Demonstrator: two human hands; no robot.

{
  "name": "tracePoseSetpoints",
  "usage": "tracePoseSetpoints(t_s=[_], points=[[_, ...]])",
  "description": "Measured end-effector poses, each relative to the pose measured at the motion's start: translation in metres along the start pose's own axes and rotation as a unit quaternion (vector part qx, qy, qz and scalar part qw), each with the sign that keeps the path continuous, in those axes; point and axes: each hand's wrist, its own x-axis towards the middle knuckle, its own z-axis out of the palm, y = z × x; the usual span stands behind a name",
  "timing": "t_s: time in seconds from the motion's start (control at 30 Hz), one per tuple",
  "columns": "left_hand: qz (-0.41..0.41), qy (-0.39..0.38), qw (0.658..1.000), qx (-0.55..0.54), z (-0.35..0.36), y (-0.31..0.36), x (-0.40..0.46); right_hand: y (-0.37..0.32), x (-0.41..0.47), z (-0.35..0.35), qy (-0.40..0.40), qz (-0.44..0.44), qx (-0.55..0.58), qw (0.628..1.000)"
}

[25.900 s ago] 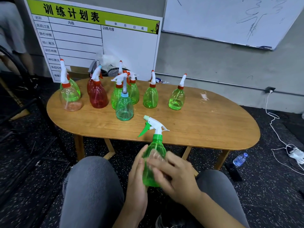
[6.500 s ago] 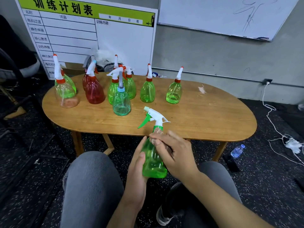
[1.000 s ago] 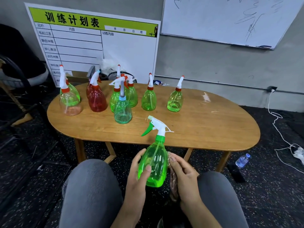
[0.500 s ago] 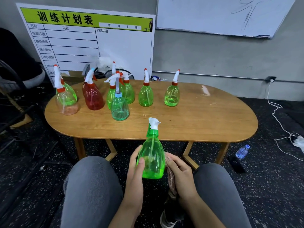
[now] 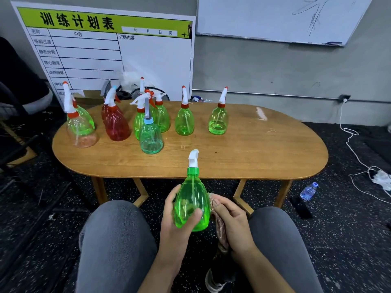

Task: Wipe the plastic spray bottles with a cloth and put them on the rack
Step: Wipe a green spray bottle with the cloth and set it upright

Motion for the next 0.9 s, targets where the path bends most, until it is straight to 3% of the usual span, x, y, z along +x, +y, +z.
tracePoseSetpoints(t_s=[0.3, 0.67, 0.8, 0.9], points=[[-0.001, -0.003, 1.000, -0.002, 0.002, -0.003, 0.002, -0.001, 0.003, -0.006, 0.027, 0.004, 0.025, 0.999], [-0.062, 0.011, 0.997, -0.046, 0.003, -0.001, 0.004, 0.001, 0.003, -0.005, 0.019, -0.011, 0.000, 1.000], [-0.012, -0.006, 1.000, 0.017, 0.003, 0.003, 0.000, 0.000, 0.004, -0.008, 0.001, -0.049, -0.047, 0.998], [0.005, 0.005, 1.000, 0.010, 0.004, 0.001, 0.001, -0.012, 0.005, -0.007, -0.001, -0.114, -0.148, 0.982]])
